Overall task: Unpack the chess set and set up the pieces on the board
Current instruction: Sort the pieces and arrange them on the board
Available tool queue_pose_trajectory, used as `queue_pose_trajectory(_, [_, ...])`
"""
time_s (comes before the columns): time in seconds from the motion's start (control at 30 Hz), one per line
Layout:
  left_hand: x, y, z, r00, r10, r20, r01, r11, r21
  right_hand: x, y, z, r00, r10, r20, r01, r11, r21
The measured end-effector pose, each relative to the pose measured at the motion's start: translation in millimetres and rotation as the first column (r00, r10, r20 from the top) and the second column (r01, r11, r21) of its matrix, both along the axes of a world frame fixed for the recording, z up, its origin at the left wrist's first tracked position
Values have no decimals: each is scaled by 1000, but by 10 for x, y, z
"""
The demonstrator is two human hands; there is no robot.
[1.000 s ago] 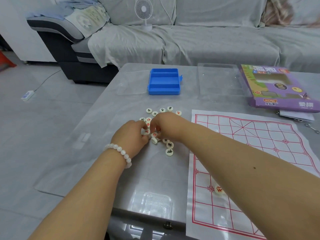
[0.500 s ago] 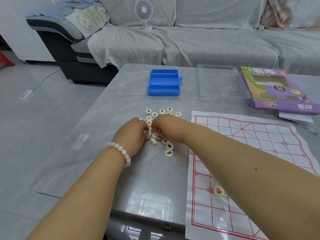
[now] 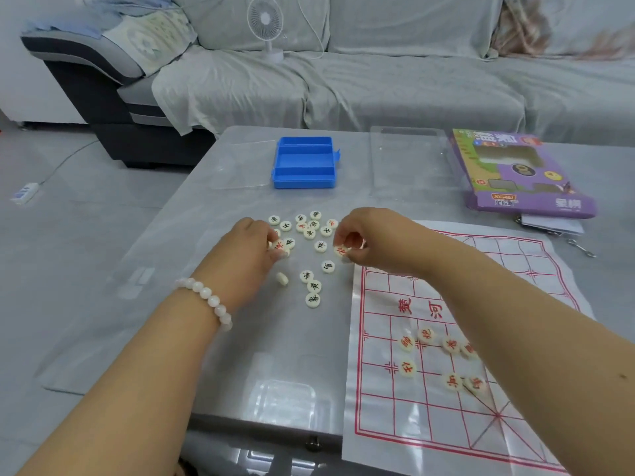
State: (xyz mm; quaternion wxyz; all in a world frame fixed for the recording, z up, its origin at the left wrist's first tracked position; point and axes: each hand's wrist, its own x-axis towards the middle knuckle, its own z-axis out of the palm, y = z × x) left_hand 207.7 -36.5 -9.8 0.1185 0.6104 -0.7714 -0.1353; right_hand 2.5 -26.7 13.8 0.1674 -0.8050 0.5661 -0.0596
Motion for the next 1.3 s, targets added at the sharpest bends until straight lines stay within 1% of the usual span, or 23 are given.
queue_pose_trajectory(0.07, [-268,206,133,992,-116,-41,116,993,-3,-294,269,39,998,-56,21,55,998,43])
queue_pose_trajectory(0.1, [-420,315,163,981,-193,-37,193,981,18,-434,406,37,996,-83,18,82,995,65])
queue_pose_trajectory(0.17, [-714,507,161,943,-333,0,331,939,87,-693,662,-3,991,-131,-27,133,985,111])
queue_pose_trajectory(0.23, [-954,619,114,904,-424,62,411,899,153,-905,879,-75,982,-164,-93,178,971,161])
queue_pose_trajectory(0.3, [-1104,654,35,879,-459,130,429,880,206,-1051,1033,-154,972,-189,-137,214,954,208])
queue_pose_trajectory(0.37, [-1188,657,-49,873,-458,166,418,879,230,-1123,1116,-210,964,-219,-150,250,941,229])
queue_pose_trajectory(0.47, [-1245,644,-152,873,-449,191,402,884,239,-1144,1137,-239,961,-236,-142,263,939,220])
queue_pose_trajectory(0.57, [-1266,661,-158,866,-460,196,406,875,263,-1131,1134,-209,964,-219,-151,252,935,248])
queue_pose_trajectory(0.63, [-1193,642,-88,893,-423,155,385,895,226,-1105,1097,-157,962,-225,-152,253,946,204])
queue_pose_trajectory(0.67, [-1109,611,-45,921,-367,130,340,921,191,-1078,1063,-126,962,-233,-140,255,953,165])
queue_pose_trajectory(0.73, [-880,501,-11,974,-201,105,194,978,76,-982,972,-60,966,-239,-95,248,964,97])
queue_pose_trajectory(0.8, [-619,383,-41,996,-25,83,29,999,-42,-833,844,-15,976,-211,-49,214,976,51])
queue_pose_trajectory(0.83, [-499,336,-82,996,51,76,-47,998,-50,-746,768,-3,981,-194,-29,195,980,37])
queue_pose_trajectory(0.9, [-302,271,-199,989,138,60,-139,990,1,-575,603,-16,985,-170,4,170,985,14])
queue_pose_trajectory(1.0, [-119,221,-339,989,140,-41,-139,990,16,-354,314,-99,985,-169,46,170,985,-13])
queue_pose_trajectory(1.13, [-15,190,-393,963,125,-240,-122,992,29,-170,-75,-234,977,-198,72,202,978,-44])
queue_pose_trajectory(1.23, [28,127,-445,966,63,-249,-68,998,-8,-104,-316,-336,973,-222,62,227,971,-77])
queue_pose_trajectory(1.3, [53,51,-456,966,63,-250,-78,996,-51,-93,-460,-408,967,-253,39,256,962,-96])
